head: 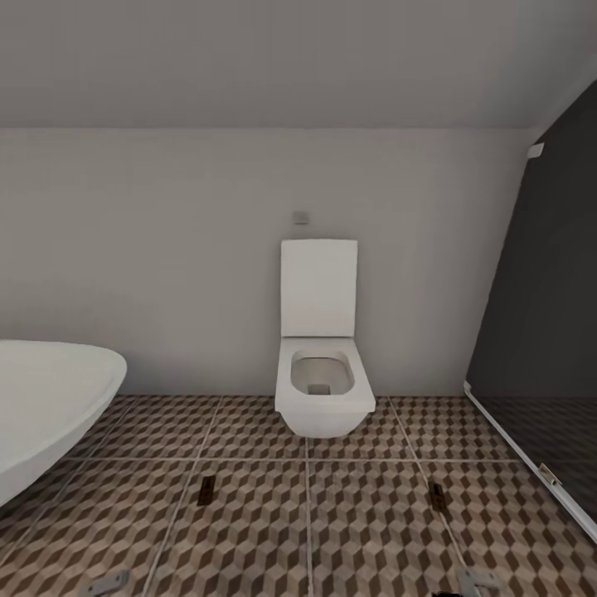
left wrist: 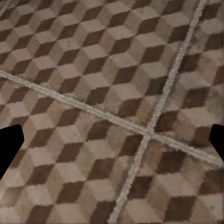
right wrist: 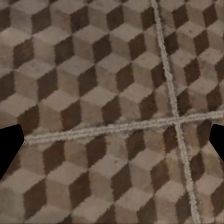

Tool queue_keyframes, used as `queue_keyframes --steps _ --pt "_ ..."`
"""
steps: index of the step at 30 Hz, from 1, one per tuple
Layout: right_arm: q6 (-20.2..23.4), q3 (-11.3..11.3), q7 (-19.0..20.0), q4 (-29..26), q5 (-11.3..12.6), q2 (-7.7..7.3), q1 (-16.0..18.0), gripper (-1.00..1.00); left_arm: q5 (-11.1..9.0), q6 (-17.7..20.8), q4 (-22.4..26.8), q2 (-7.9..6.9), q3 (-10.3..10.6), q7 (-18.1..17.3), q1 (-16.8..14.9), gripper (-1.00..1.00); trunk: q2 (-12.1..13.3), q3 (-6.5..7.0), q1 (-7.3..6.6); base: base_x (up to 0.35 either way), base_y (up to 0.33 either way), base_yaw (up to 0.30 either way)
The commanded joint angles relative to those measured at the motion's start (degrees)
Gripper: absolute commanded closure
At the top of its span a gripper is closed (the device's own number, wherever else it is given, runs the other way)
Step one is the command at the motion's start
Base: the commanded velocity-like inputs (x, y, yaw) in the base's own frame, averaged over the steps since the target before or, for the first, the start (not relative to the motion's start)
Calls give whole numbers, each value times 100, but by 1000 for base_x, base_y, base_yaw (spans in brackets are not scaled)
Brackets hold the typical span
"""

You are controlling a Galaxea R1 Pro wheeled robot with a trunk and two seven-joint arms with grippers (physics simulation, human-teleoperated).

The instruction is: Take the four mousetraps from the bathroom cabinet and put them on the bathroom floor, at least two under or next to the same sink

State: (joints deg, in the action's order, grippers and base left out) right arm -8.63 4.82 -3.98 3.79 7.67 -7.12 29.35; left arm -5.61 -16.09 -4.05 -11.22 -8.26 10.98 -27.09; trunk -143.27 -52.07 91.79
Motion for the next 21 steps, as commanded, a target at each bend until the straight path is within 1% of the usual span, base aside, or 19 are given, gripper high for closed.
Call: queue_keyframes --steps 1,4,21 --pt "-42 48 1 25 59 9 10 -100 -51 -49 -25 4 -9 -17 -9 -100 -1 17 -4 0 0 0" --pt "-42 48 2 23 59 22 10 -100 -41 -51 -25 13 -6 -15 -11 -100 3 84 -11 0 0 0" --pt "-42 46 2 25 59 35 10 -100 -28 -52 -25 22 -1 -10 -11 -100 685 389 -385 0 0 0"
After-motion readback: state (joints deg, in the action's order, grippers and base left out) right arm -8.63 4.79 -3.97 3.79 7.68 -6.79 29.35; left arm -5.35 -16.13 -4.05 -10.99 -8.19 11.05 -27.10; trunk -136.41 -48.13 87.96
